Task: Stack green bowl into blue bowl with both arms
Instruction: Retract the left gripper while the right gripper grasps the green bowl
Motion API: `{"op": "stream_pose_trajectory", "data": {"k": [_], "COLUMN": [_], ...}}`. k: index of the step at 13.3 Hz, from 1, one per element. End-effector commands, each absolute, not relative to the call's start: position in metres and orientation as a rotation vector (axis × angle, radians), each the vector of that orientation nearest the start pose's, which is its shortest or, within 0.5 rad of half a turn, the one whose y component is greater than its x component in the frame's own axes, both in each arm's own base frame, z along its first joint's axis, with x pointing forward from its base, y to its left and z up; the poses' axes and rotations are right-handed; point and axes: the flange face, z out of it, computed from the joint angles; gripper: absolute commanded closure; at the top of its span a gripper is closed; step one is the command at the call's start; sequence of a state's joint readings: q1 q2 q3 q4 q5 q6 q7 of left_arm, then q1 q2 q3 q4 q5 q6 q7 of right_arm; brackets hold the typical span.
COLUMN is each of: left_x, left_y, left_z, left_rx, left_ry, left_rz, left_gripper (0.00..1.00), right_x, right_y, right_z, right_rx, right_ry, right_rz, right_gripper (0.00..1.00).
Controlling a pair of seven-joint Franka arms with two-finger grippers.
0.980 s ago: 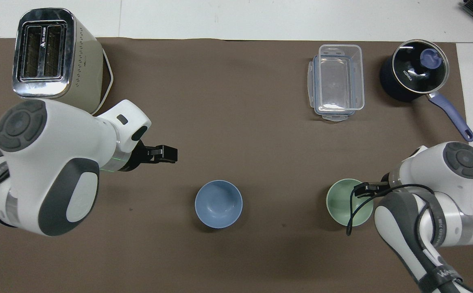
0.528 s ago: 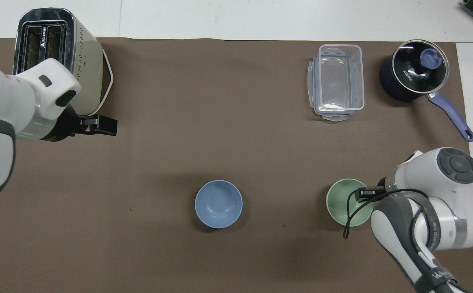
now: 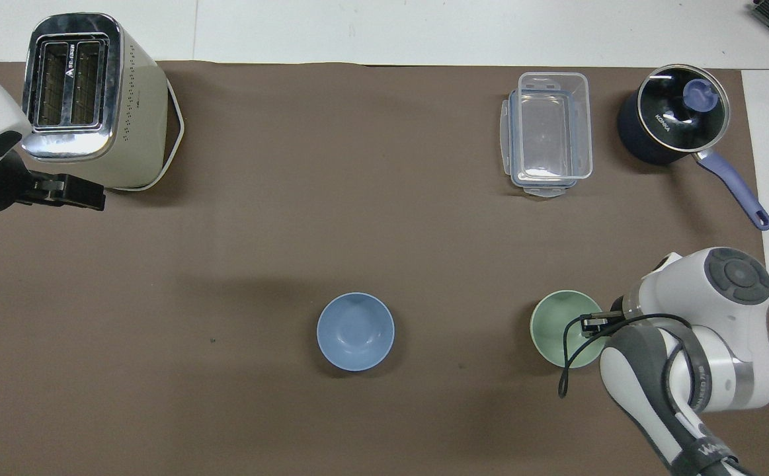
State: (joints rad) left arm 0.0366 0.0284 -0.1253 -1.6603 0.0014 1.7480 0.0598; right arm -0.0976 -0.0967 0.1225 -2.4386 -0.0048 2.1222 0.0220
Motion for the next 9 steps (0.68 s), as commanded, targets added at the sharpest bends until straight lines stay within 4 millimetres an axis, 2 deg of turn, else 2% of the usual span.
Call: {"op": "stream_pose_trajectory", "data": {"k": [1,3,5,7,9], "left_x": [0.571,0.569,0.567,0.570,0.577], "left_y": [-0.050,-0.051,-0.048,-0.046,-0.046], "left_z": [0.587,0.587,0.586,0.598,0.598], "left_rx": [-3.106,-3.106,-3.106,-3.120,-3.132], "left_ry": [0.263,0.260,0.257,0.250,0.238], "left_rz": [-0.070,-0.056,0.008,0.078,0.076], "left_gripper": [0.00,0.00,0.00,0.00,0.00], "right_x": [0.439,0.441,0.448,0.449,0.447], "right_y": [0.011,0.014,0.019,0.052,0.090], "right_z": [0.327,0.334,0.353,0.374,0.388], "right_rx": [-3.105,-3.083,-3.079,-3.020,-2.978], "right_ry": [-0.045,-0.026,-0.040,-0.065,-0.082], "right_rz": [0.328,0.335,0.352,0.362,0.327], "right_gripper": [1.00,1.00,1.00,1.00,1.00]}}
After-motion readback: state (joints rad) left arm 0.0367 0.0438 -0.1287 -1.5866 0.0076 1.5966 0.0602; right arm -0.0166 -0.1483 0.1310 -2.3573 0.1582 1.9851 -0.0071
